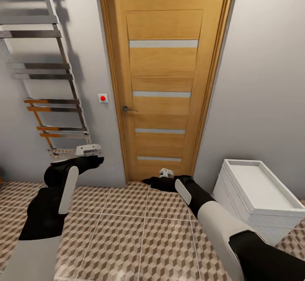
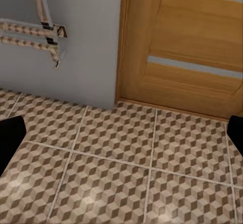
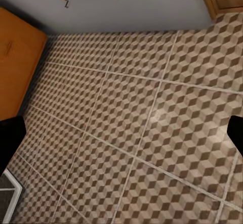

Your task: Take the four mousetraps from the cabinet in the bathroom and place them on the bathroom floor. Make sure all four end up on the same floor surface, and ensure that at least two of them are either under or directly next to the same bathroom sink.

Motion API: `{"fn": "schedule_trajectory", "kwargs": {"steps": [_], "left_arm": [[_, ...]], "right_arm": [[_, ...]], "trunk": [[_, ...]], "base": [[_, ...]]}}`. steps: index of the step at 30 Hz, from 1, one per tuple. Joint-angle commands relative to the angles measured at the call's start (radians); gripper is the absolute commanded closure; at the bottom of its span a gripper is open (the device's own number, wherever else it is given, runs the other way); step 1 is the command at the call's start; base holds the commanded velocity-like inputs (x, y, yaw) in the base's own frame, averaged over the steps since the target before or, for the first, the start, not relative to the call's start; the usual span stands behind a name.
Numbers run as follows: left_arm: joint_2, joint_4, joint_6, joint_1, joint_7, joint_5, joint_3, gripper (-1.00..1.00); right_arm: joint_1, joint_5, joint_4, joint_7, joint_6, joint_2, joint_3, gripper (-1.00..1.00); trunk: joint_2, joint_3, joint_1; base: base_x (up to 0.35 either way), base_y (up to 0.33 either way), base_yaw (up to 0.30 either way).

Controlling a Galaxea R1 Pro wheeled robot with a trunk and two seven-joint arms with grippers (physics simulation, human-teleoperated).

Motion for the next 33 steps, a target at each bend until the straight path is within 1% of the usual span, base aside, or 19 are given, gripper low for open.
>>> {"fn": "schedule_trajectory", "kwargs": {"steps": [1,23,33], "left_arm": [[0.000,-0.001,0.004,-0.001,0.009,0.010,0.000,-1.00],[-0.001,0.000,0.004,-0.001,0.011,0.010,0.000,-1.00],[-0.001,0.000,0.004,-0.002,0.010,0.010,0.000,-1.00]], "right_arm": [[-0.001,-0.001,0.000,0.001,0.004,0.000,0.001,-1.00],[0.000,-0.001,0.002,0.001,0.004,0.000,0.001,-1.00],[0.002,-0.001,0.002,0.001,0.004,0.000,0.002,-1.00]], "trunk": [[-0.002,-0.003,0.001],[-0.002,-0.020,0.001],[-0.002,-0.028,0.001]], "base": [[0.000,0.000,0.263],[0.002,0.000,0.263],[0.089,0.000,0.263]]}}
